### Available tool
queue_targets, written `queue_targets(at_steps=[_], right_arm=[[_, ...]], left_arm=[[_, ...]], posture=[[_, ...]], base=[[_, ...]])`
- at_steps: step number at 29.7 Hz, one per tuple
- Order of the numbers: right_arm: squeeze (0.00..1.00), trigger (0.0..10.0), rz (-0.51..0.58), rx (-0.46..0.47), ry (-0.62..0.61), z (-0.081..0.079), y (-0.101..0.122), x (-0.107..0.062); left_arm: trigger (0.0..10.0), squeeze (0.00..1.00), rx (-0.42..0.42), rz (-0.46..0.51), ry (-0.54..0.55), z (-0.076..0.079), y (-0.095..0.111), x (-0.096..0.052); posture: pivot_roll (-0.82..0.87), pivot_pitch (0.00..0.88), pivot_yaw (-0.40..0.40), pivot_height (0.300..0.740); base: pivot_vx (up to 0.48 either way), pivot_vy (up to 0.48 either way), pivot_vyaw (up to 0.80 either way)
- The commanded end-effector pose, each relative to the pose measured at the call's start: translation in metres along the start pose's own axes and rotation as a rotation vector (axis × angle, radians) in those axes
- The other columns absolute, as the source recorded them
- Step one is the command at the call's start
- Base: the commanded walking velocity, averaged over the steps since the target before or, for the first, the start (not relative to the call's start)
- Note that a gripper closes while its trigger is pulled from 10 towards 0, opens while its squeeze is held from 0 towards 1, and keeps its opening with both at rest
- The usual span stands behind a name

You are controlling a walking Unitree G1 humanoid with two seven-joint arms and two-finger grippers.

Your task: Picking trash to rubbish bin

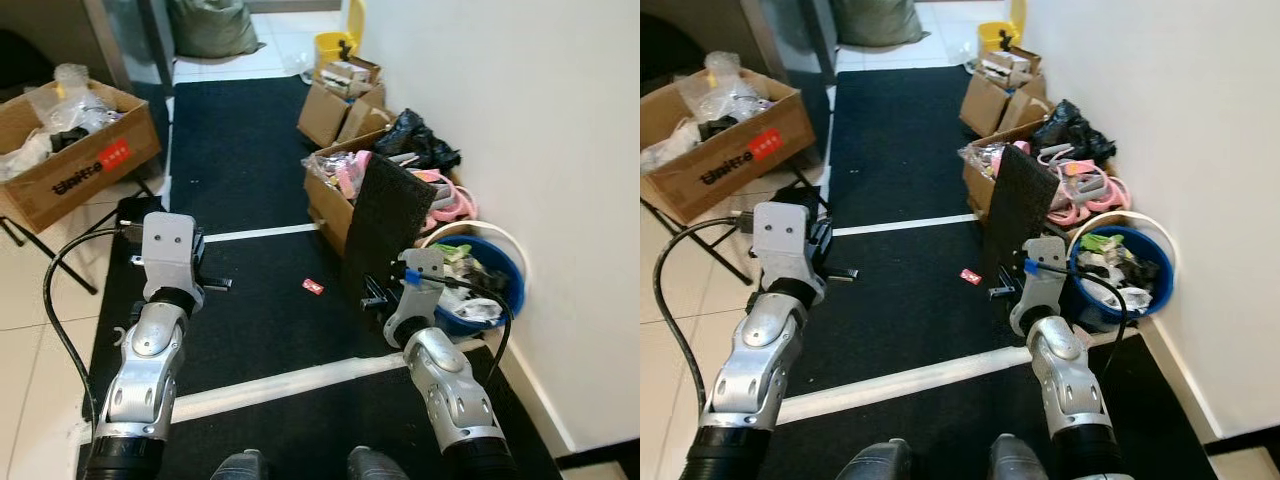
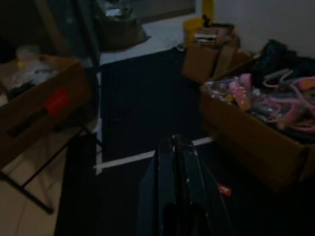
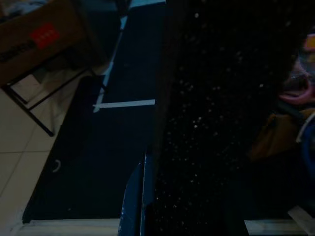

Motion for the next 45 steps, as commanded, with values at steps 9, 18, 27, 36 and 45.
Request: queue_targets(at_steps=[9,18,27,36,45], right_arm=[[0.00,10.0,-0.011,-0.008,-0.020,0.0023,-0.0049,-0.0023],[0.00,10.0,-0.012,-0.021,-0.028,0.0034,-0.0061,-0.0039],[0.00,10.0,-0.014,-0.025,-0.045,0.0057,-0.0078,-0.0036],[0.00,10.0,-0.013,-0.042,-0.034,0.0049,-0.0069,-0.0024],[0.00,10.0,-0.013,-0.049,-0.031,0.0033,-0.0071,-0.0017]], left_arm=[[10.0,0.00,0.002,-0.014,-0.011,0.0004,-0.0038,-0.0019],[10.0,0.00,0.000,-0.015,-0.017,0.0018,-0.0046,-0.0028],[10.0,0.00,-0.004,-0.018,-0.027,0.0050,-0.0061,-0.0021],[10.0,0.00,-0.003,-0.018,-0.026,0.0046,-0.0067,-0.0024],[10.0,0.00,-0.005,-0.016,-0.025,0.0044,-0.0064,-0.0021]], posture=[[0.03,0.053,0.021,0.740],[0.02,0.039,0.022,0.740],[0.02,0.027,0.022,0.740],[0.02,0.018,0.019,0.740],[0.02,0.024,0.021,0.740]], base=[[0.268,0.000,0.00],[0.269,0.000,0.00],[0.270,0.000,0.00],[0.269,0.000,0.00],[0.267,0.000,0.00]])
Point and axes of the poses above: a point about 5 cm out from each wrist's last joint towards the gripper, its own x axis pointing out of the wrist towards the gripper, its own y axis along the axis of the wrist's last joint, z = x × y, the point moved 5 cm from there along x, pointing out of the wrist towards the gripper
